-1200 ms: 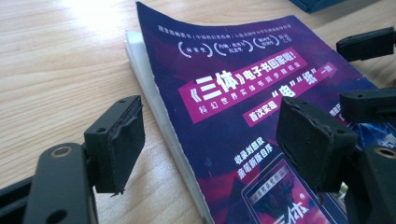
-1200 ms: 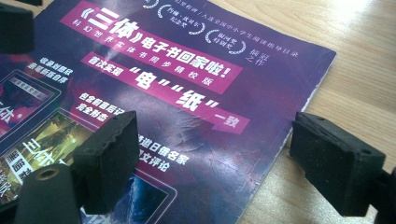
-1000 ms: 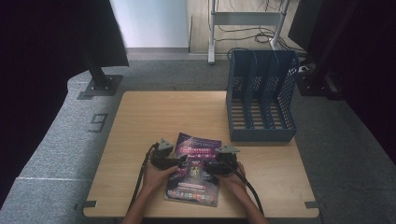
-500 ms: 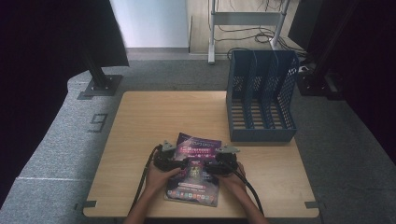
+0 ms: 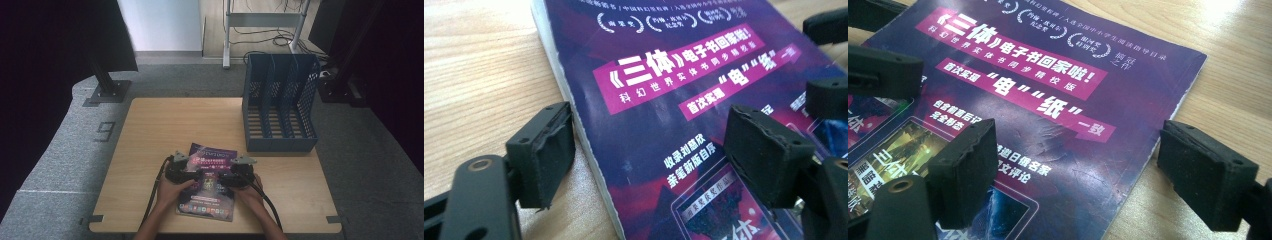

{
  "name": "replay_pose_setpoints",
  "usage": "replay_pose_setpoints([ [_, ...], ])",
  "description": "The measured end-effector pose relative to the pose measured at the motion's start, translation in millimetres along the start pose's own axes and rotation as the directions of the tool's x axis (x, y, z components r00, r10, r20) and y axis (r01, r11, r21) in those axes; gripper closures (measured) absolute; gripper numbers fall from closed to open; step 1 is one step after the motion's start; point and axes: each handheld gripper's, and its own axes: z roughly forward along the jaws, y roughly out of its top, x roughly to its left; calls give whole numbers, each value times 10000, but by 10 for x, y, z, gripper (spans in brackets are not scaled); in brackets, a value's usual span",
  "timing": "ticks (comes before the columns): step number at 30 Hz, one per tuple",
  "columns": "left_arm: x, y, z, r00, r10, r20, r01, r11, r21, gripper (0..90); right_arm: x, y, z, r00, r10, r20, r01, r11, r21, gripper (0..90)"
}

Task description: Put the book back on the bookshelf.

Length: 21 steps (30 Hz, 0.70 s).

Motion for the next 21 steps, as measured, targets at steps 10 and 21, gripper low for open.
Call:
replay_pose_setpoints([
  [10,8,29,-111,9984,-284,492,308,9983,-490,251,0,-1,0,10000,8,4,-8,10000,-8,162],
  [21,-106,92,-180,9815,131,1909,58,9952,-980,297,3,-1,-2,10000,17,21,-17,10000,8,163],
])
